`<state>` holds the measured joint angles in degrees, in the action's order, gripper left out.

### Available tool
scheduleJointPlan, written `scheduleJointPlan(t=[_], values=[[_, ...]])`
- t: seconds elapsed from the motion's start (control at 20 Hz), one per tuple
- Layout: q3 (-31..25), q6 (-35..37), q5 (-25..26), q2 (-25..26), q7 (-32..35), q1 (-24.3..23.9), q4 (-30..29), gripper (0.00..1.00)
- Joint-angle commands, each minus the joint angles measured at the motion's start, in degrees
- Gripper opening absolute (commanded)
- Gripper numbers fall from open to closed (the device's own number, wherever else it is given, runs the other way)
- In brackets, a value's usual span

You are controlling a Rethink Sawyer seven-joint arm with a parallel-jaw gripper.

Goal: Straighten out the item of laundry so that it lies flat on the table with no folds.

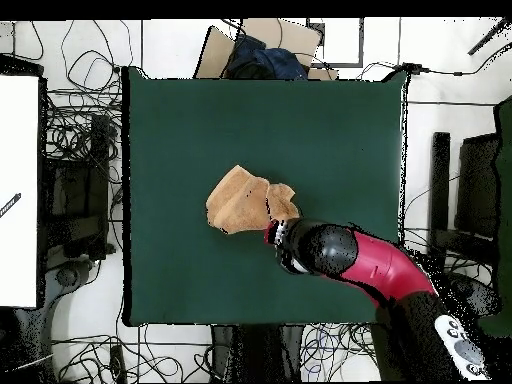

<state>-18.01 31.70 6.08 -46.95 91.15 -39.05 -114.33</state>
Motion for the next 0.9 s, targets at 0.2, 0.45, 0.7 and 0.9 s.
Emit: scheduleJointPlan(t=[0.2, 0.45, 0.7, 0.9], values=[[1.13, 6.98, 10.06, -8.78, -4.69, 1.64, 0.83, 0.00], [-0.06, 8.65, 11.29, -9.82, -4.52, 0.01, 1.06, 0.00], [-0.96, 7.42, 12.27, -8.09, -3.65, -1.07, 0.67, 0.00], [-1.20, 6.91, 12.59, -7.43, -3.27, -1.01, 0.93, 0.00]])
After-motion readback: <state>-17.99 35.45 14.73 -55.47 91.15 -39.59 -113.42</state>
